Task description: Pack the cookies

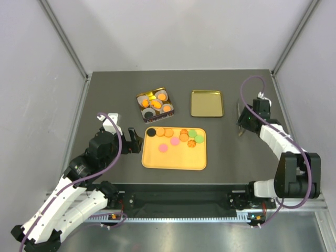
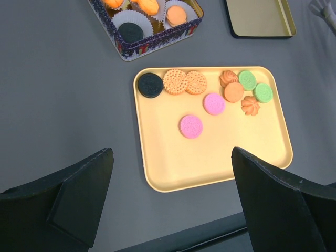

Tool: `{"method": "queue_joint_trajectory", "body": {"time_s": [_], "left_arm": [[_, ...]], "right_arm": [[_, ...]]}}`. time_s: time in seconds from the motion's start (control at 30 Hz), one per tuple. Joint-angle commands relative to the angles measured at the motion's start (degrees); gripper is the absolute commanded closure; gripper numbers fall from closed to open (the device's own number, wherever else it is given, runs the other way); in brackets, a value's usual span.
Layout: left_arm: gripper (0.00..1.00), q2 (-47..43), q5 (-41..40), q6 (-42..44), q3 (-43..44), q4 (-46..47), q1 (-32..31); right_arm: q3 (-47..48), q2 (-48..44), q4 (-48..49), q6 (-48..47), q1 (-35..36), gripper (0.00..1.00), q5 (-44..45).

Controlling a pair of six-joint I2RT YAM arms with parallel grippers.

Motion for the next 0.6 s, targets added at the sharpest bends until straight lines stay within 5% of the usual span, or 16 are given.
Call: {"method": "queue_joint_trajectory", "body": {"time_s": [0.0, 0.17, 0.37, 0.57], "left_arm": [[0.01, 0.23, 0.09, 0.8, -0.23, 1.65, -0.16], [0.01, 0.76, 0.09, 0.8, -0.23, 1.65, -0.16], [0.01, 1.46, 0.09, 0.8, -0.23, 1.65, -0.16], [0.01, 1.64, -0.09, 0.8, -0.23, 1.57, -0.16]], "right_arm": [[-1.19, 0.85, 4.54, 0.36, -0.76, 0.48, -0.1], [-3.39, 0.95, 4.63, 0.36, -1.03, 0.43, -0.54], [-5.23, -0.46, 4.28, 0.01, -1.38, 0.23, -2.13], [-2.44, -5.02, 0.42, -0.87, -1.38, 0.23, -1.25]]}}
